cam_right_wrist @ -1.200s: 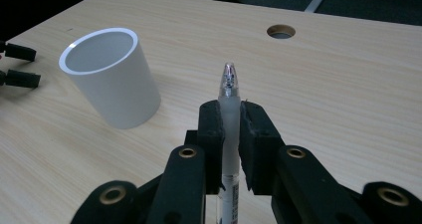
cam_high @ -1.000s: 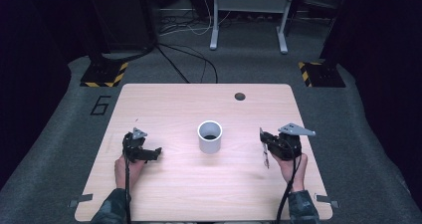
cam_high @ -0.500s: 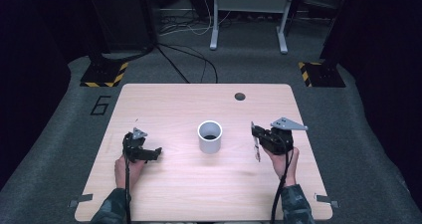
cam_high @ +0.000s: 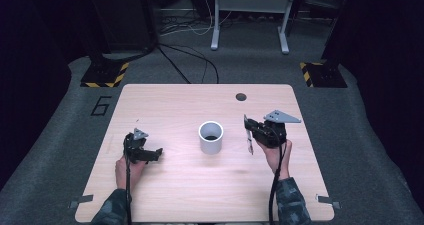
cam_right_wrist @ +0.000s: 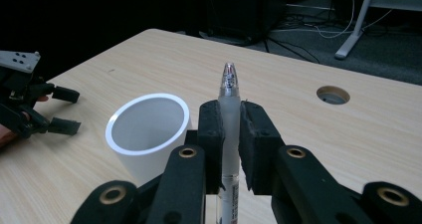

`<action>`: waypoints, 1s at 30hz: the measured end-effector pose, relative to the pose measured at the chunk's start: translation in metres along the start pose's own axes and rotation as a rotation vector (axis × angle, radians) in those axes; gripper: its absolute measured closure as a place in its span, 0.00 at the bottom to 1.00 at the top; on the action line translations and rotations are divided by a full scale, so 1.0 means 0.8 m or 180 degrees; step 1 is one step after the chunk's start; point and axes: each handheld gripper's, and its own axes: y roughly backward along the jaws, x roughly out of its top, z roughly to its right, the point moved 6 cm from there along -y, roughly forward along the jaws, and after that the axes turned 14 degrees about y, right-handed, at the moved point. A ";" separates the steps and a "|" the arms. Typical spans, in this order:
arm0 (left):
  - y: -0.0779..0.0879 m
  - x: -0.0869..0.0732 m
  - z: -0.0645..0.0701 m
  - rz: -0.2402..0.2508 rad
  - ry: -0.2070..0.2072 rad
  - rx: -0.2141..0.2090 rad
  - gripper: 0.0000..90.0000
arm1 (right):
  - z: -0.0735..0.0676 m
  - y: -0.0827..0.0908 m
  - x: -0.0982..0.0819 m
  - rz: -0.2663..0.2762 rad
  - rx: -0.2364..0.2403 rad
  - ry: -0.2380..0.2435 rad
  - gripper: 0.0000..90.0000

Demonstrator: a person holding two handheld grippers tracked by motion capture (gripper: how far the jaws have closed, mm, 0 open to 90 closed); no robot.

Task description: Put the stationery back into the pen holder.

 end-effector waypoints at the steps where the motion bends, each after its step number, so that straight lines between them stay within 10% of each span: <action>1: 0.000 0.000 0.000 0.0001 -0.0001 0.0001 0.01 | 0.000 -0.001 0.003 0.0004 0.0010 0.0000 0.89; 30: 0.000 0.000 0.000 0.0001 -0.0001 0.0001 0.01 | -0.010 -0.011 0.073 0.0425 0.0016 0.0132 0.89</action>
